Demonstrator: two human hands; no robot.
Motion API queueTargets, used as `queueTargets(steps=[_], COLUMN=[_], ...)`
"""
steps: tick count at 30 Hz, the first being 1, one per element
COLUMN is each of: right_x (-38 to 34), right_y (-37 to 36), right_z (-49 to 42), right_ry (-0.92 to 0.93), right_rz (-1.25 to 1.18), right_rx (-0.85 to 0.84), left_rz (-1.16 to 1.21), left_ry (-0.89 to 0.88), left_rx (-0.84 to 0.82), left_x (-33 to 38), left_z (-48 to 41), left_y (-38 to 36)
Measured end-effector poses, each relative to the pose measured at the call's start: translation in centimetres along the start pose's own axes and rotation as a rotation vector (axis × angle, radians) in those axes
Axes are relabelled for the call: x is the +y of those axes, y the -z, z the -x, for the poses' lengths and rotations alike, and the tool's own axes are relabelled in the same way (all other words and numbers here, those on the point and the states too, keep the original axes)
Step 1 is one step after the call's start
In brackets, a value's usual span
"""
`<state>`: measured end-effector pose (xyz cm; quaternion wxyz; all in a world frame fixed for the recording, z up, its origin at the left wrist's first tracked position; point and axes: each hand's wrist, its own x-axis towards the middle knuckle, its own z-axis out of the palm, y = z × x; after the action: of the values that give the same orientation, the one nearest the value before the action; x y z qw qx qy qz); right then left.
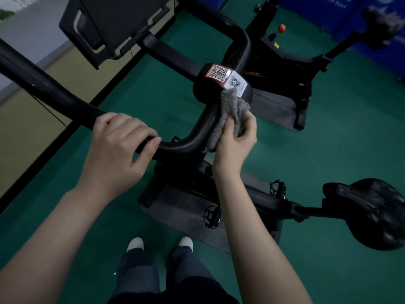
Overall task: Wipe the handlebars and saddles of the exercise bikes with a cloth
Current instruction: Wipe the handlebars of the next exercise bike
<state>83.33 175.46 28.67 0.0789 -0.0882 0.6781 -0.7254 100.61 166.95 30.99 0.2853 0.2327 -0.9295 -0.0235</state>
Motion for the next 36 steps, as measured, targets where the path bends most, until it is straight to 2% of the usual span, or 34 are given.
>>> queueTargets(steps=[4, 9, 12, 18, 23, 27, 31, 36], right_x=[0.9, 1.6, 1.6, 1.6, 1.2, 0.6, 0.3, -0.1], right_y=[0.1, 0.5, 0.4, 1.3, 0.8, 1.0, 0.5, 0.2], right_z=[2.0, 3.9, 3.1, 6.5, 6.8, 8.5, 8.3, 9.6], right_ry=[-0.106, -0.441, -0.568, -0.679, -0.716, -0.760, -0.761, -0.796], right_rz=[-0.143, -0.513, -0.620, -0.675, -0.717, -0.666, -0.655, -0.609], right_rx=[-0.018, -0.109, -0.133, -0.288, -0.293, -0.398, -0.369, -0.450], left_rz=[-0.003, -0.019, -0.025, -0.022, -0.015, -0.014, -0.015, -0.011], left_ry=[0.011, 0.002, -0.001, 0.006, 0.006, 0.008, 0.002, 0.006], left_rx=[0.015, 0.011, 0.017, 0.028, 0.035, 0.044, 0.050, 0.049], left_x=[0.1, 0.0, -0.1, 0.1, 0.0, 0.1, 0.0, -0.1], left_z=[0.1, 0.2, 0.2, 0.2, 0.2, 0.2, 0.2, 0.3], left_y=[-0.1, -0.2, -0.3, -0.3, -0.4, -0.4, -0.6, -0.6])
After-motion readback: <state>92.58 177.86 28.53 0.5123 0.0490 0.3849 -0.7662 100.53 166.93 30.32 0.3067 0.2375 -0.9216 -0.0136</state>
